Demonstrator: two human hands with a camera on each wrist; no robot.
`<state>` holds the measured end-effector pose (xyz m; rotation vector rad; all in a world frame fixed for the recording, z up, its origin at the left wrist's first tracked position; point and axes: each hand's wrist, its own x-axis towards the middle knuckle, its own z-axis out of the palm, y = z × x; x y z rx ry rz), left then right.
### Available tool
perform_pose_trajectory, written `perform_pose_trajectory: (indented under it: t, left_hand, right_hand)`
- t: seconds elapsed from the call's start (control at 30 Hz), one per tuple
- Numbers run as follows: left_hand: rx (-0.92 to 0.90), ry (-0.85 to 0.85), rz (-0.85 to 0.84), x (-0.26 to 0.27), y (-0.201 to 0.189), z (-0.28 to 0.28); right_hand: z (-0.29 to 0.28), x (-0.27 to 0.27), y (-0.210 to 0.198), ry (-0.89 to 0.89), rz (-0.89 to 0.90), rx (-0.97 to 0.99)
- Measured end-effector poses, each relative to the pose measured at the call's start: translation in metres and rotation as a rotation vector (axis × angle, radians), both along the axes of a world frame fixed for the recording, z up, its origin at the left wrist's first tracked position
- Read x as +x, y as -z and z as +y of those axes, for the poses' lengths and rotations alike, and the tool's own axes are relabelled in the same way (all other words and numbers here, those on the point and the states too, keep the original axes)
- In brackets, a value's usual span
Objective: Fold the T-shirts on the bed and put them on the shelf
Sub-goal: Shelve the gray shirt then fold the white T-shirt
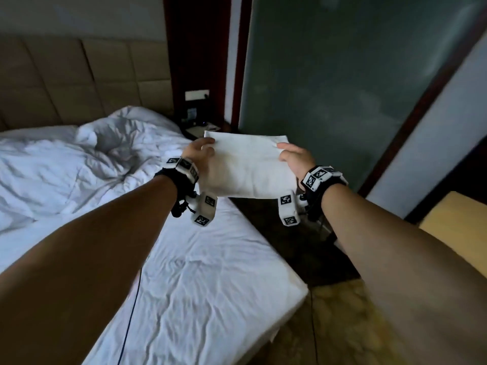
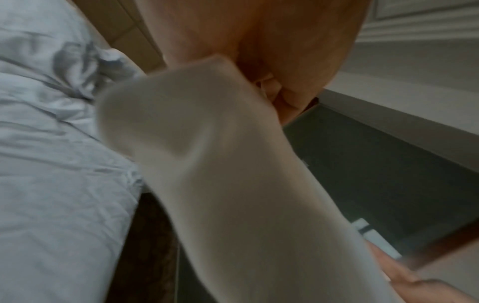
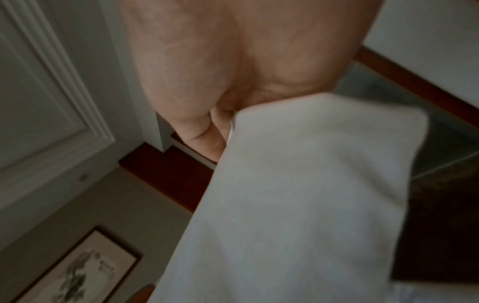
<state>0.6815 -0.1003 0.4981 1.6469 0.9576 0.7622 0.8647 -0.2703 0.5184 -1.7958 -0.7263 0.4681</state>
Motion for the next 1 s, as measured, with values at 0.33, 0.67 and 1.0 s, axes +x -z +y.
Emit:
perform_pose_trajectory:
  t: [0.33, 0.67, 1.0]
  left_hand:
    - [0.161, 0.285, -0.064, 0.173, -0.13, -0.149]
    - [0.158, 0.621, -0.141, 0.371, -0.19, -0.266]
    - [0.153, 0.924, -0.251, 0.578, -0.232, -0.349]
  right_hand:
    - [-0.199, 0.103, -0.121, 0.294, -0.135, 0.072]
    - [-0.343, 0.227, -0.175, 0.625, -0.17, 0.125]
    - [-0.43, 0.368, -0.221, 0.847, -0.168, 0.153]
